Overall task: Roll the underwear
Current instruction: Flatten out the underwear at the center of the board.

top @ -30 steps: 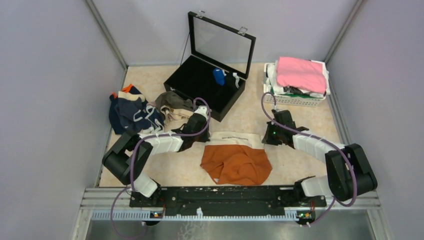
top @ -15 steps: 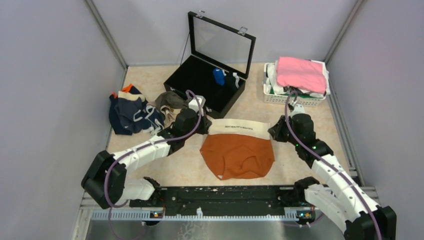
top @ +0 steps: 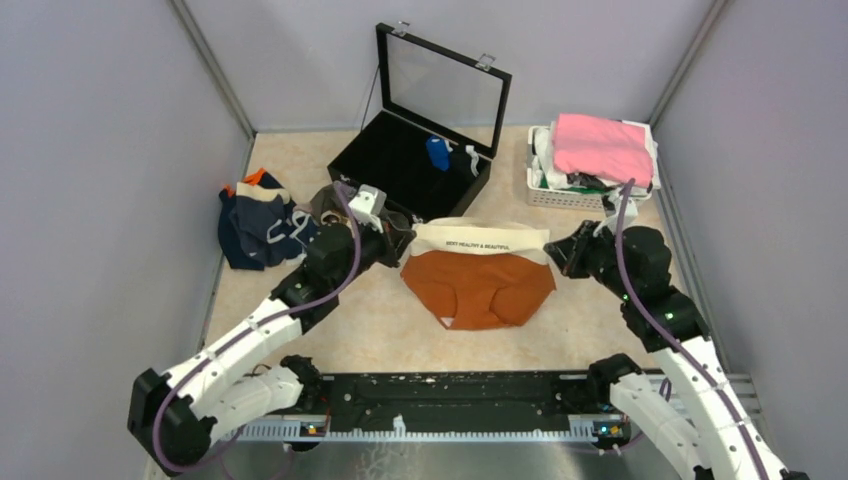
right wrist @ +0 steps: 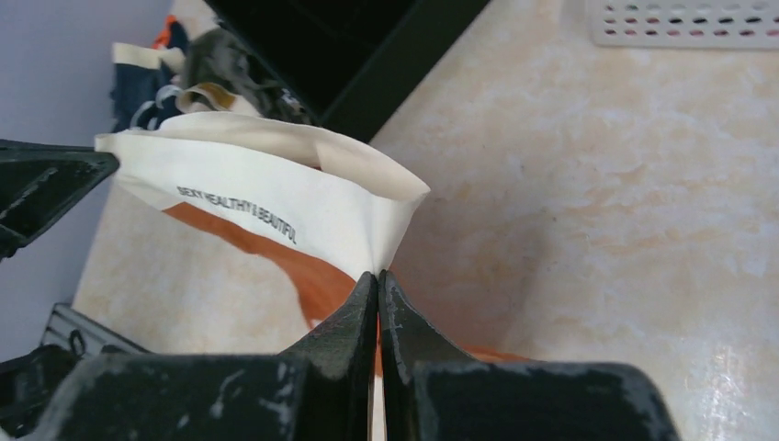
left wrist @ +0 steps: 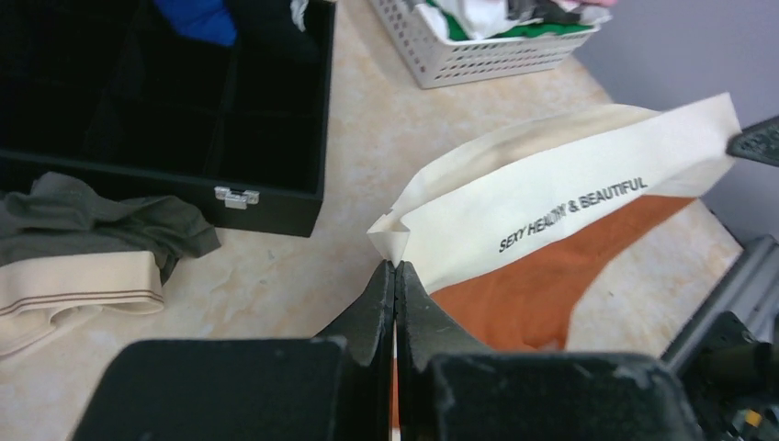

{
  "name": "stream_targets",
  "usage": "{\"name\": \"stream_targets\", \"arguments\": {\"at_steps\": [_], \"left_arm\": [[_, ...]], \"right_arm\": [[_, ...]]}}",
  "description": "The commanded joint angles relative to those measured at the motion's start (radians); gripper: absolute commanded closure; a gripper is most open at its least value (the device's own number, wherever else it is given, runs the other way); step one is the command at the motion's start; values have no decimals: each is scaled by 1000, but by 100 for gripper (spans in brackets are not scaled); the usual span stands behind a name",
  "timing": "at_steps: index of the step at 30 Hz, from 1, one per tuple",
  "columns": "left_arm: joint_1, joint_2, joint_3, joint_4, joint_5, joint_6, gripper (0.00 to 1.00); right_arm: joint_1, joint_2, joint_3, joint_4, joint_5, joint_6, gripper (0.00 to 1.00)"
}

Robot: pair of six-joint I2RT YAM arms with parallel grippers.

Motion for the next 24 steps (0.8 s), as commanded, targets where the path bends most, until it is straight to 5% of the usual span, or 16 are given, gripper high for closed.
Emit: {"name": "stream_targets", "arguments": {"at_steps": [1, 8, 13, 18, 24], "left_arm": [[2, -138, 22, -39, 146, 38, 100], [1, -379, 19, -234, 195, 34, 100], [0, -498, 48, -304, 145, 37, 100], [0, -389, 33, -249, 45, 37, 100], [0, 60, -42, 156, 30, 53, 100]], "right_arm": [[-3, -70, 95, -97, -135, 16, 100], [-3, -153, 153, -212, -408, 112, 100], [-4, -177, 199, -270, -464, 169, 100], [-3, -152, 110, -323, -218, 195, 100], [-3, -126, -213, -93, 156, 271, 100]]}}
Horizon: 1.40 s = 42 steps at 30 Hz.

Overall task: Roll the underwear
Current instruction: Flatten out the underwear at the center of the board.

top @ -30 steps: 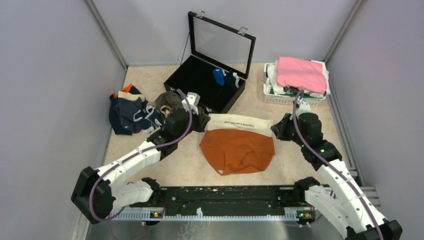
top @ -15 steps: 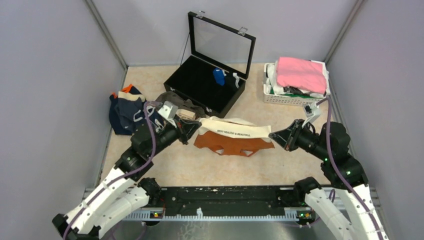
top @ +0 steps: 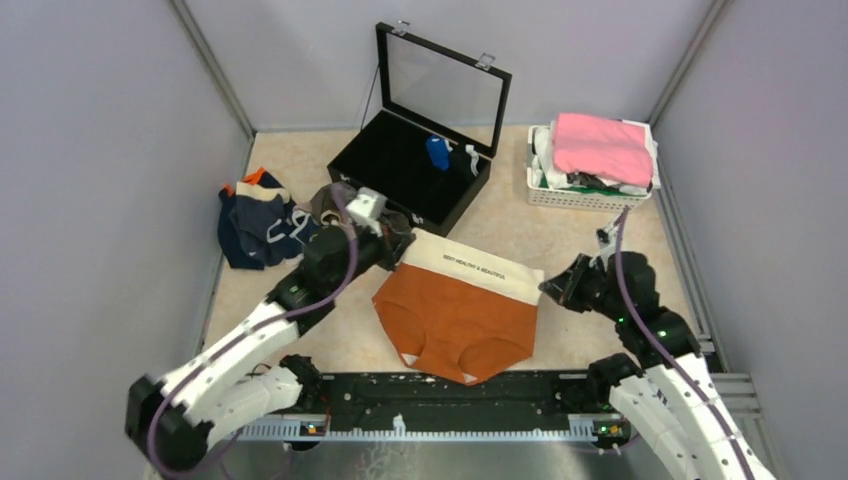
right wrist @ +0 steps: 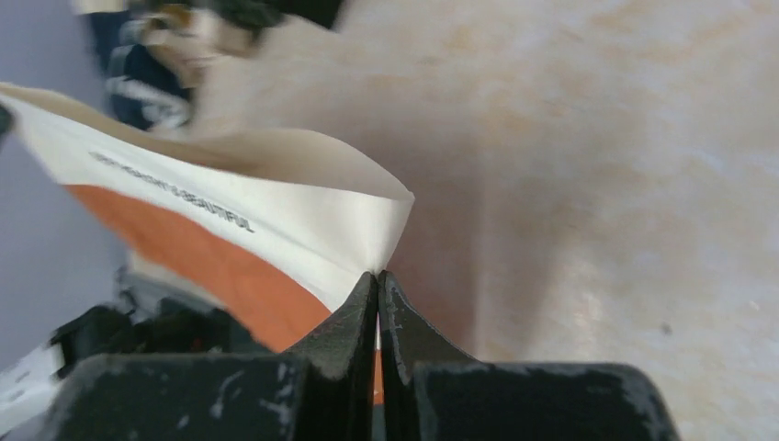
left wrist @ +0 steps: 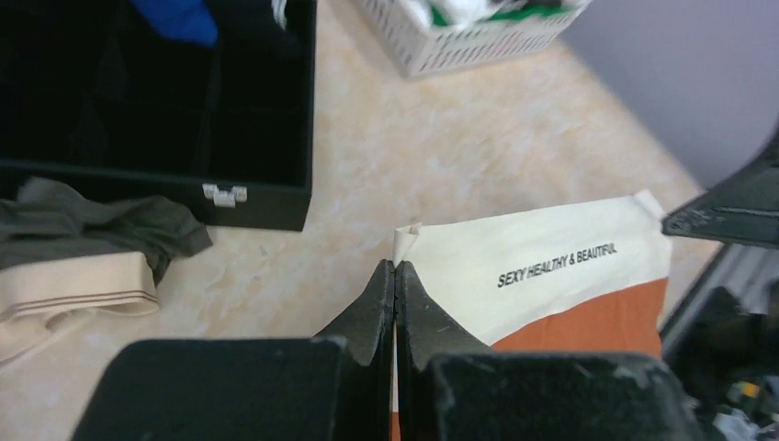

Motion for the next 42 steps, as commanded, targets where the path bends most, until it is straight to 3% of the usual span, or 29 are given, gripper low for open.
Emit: {"name": "stream_targets", "arguments": {"at_steps": [1, 5, 9, 16, 23, 28, 32, 35, 38, 42], "left_arm": [[-1, 349, -30, 319, -63, 20, 100], [-5, 663, 49, 520, -118, 67, 100], [-8, 889, 189, 578, -127, 99, 100], [-47, 1065, 352, 579, -93, 120, 100], [-86, 1162, 499, 510, -111, 170, 68], [-88, 1138, 507, 484, -185, 172, 43], [-107, 1015, 439, 425, -192, 142, 38], [-212, 904, 322, 404, -298, 166, 35], [-299, 812, 197, 403, -341, 121, 34], [-324, 726, 44, 423, -330, 3, 34]], "right_arm": [[-4, 40, -202, 164, 353, 79, 100], [-3, 99, -308, 315, 468, 117, 100], [-5, 153, -349, 381, 510, 127, 100], [-5, 152, -350, 354, 569, 133, 100], [-5, 118, -360, 310, 568, 152, 100], [-5, 95, -370, 284, 580, 160, 100], [-5, 96, -368, 275, 585, 162, 100], [-5, 138, -371, 297, 576, 153, 100], [-5, 212, -364, 315, 545, 145, 84], [-17, 270, -371, 359, 514, 137, 62]]}}
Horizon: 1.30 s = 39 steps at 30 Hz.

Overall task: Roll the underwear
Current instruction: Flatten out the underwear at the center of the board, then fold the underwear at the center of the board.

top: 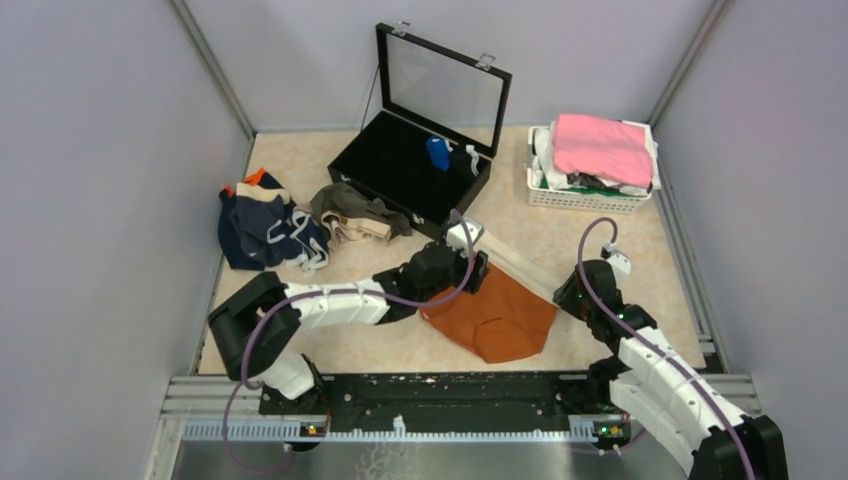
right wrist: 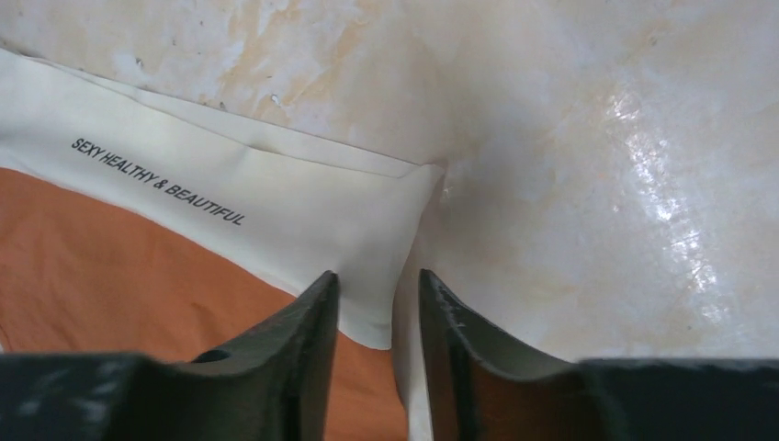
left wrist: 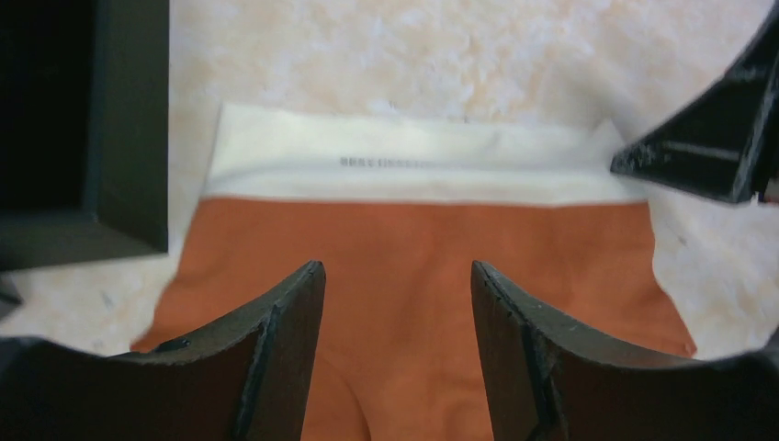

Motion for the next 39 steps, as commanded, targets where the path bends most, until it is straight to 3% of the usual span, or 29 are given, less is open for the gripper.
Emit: {"name": "stream_targets", "arguments": {"at_steps": [1, 6, 16, 27, 30, 33, 39], "left_arm": [[-5, -81, -137, 24, -38, -119, 34], [-27, -120, -188, 8, -31, -153, 34], [-31, -91, -197, -10, -48, -152, 34], [-36, -117, -226, -25, -28, -153, 34], [-61, -155, -225, -26, -32, -133, 33], [-109, -168, -204, -39, -16, -129, 33], [-274, -69, -114, -40, -24, -146, 31]], "right_arm": [[-23, 49, -1, 70, -39, -18, 56], [-94, 131, 21, 90, -94, -60, 48], [-195, 208, 11, 145, -216, -70, 48], [-267, 298, 11, 220, -250, -96, 70], [-268, 287, 13, 213, -244, -95, 80], [-268, 249, 7, 193, -232, -89, 100], [-268, 121, -17, 131, -226, -64, 100]]}}
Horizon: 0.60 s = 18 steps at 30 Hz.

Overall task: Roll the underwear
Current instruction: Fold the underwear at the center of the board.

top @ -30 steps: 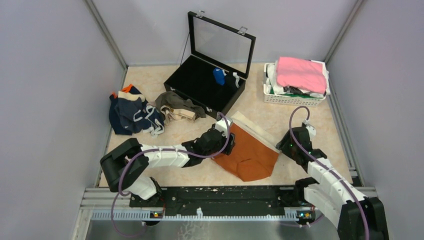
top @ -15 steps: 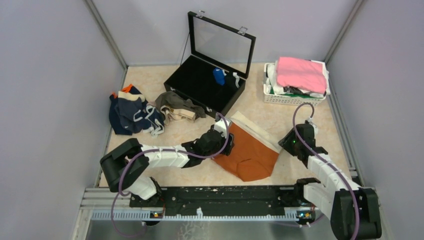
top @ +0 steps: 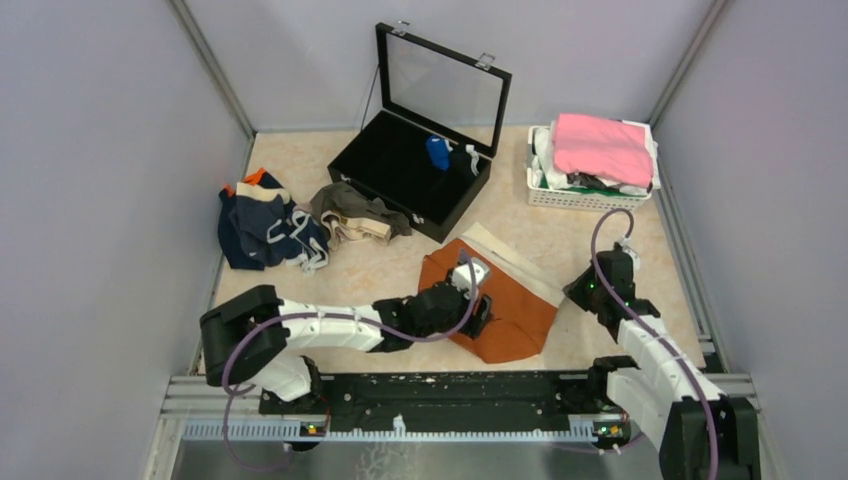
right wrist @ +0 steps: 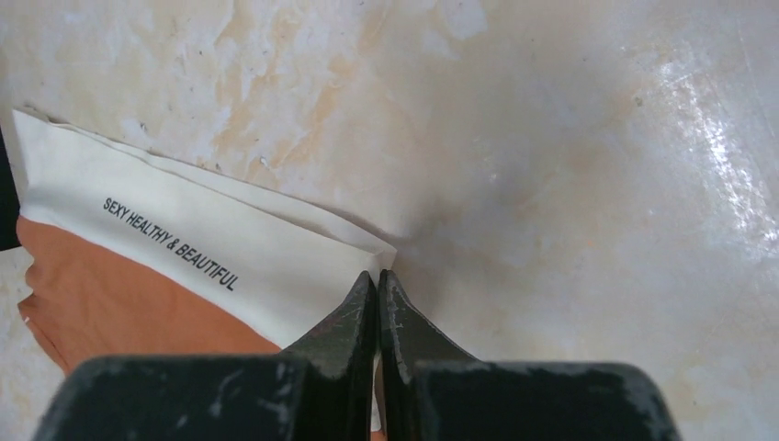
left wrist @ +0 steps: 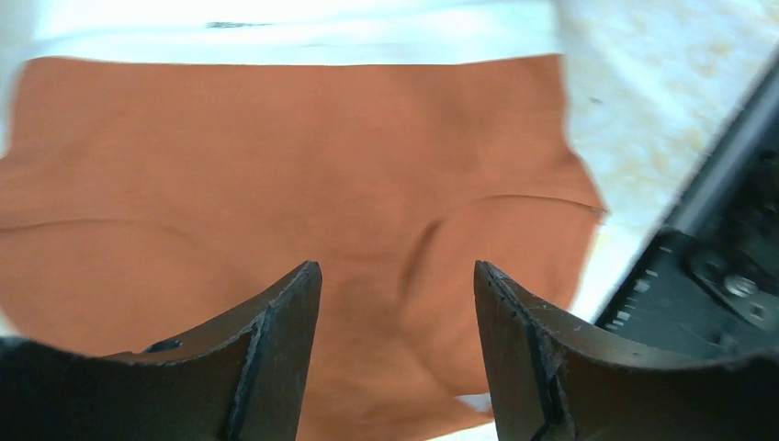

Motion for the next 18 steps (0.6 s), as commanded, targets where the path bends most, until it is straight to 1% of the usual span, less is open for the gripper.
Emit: {"name": "stream_targets", "arguments": {"at_steps": [1, 4, 8, 13, 18], "left_arm": [[-121, 97, 99, 28, -5, -12, 31], [-201, 195, 169, 22, -14, -20, 31], [-277, 270, 257, 11, -22, 14, 30], [-321, 347, 344, -28, -46, 41, 30], [-347, 412, 416, -78, -94, 46, 30]], "right_arm": [[-12, -96, -20, -56, 10, 21, 100], [-11, -142, -34, -91, -1, 37, 100], [-11, -209, -55, -142, -25, 75, 100], [-11, -280, -96, -156, -72, 124, 100], [-11, -284, -113, -143, -82, 130, 100]]}}
